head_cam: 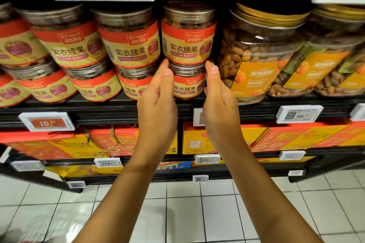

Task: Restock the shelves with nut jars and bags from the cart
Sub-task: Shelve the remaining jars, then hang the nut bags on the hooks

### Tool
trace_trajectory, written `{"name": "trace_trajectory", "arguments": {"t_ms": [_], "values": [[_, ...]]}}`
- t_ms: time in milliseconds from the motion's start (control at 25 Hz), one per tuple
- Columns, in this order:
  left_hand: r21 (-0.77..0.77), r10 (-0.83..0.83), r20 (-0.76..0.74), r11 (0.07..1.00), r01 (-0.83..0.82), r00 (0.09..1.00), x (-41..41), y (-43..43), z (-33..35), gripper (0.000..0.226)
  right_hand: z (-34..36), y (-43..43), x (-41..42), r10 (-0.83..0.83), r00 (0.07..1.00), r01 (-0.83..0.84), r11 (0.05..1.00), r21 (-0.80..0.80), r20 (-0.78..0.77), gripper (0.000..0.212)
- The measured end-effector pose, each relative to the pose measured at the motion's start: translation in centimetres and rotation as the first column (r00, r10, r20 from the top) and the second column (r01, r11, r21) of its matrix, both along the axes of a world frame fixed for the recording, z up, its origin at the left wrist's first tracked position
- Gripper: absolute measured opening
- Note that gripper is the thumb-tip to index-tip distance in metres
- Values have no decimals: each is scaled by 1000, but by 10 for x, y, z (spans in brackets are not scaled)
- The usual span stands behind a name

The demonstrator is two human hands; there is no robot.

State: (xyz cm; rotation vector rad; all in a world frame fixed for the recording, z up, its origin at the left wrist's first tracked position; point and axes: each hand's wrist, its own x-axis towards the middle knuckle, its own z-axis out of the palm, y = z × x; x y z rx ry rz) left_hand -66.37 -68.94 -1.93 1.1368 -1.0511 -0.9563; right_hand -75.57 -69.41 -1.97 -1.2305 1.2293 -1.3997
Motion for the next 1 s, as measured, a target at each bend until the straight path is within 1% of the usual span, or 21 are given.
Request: {"name": "trace_trajectory", "arguments": {"t_ms": [120,200,280,320,360,440,520,600,680,760,840,920,960,1000], "values": [[20,-12,28,1000,12,1000,1,8,2,49,0,9,-4,41,999,-41,999,12,6,46],[106,25,41,994,-30,999,4,22,11,43,6,24,-9,76,997,-76,996,49,1,45],[155,79,31,984,-83,996,14,47,23,34,15,49,-17,108,994,-105,991,78,-35,47],[186,94,11,978,-94,996,20,64,33,28,22,63,-20,130,990,-122,985,125,-53,44],[226,98,-15,970,-92,995,26,83,42,22,27,77,-23,151,986,-138,977,164,-71,36],[323,138,-45,939,-117,989,39,130,60,21,39,108,-26,259,955,-226,951,212,-143,24],[406,219,-53,896,-179,974,54,184,77,25,54,139,-21,392,902,-338,902,267,-182,24],[478,312,-28,838,-262,950,72,242,91,24,68,167,-6,506,849,-436,835,335,-155,27],[530,430,-8,767,-361,903,91,296,100,25,78,188,17,614,781,-539,754,375,-111,28],[551,564,-2,690,-469,826,113,346,107,27,87,209,52,725,685,-649,654,387,-75,30],[543,703,-20,604,-583,711,137,395,112,27,94,239,98,827,561,-761,527,378,-24,31],[532,819,-39,503,-681,573,162,439,112,26,98,270,149,916,402,-859,382,341,-12,27],[531,852,-39,460,-712,522,176,459,112,25,99,286,176,945,327,-894,312,321,-8,26],[529,871,-37,434,-729,491,189,475,113,25,100,300,200,964,265,-919,256,301,-10,25]]}}
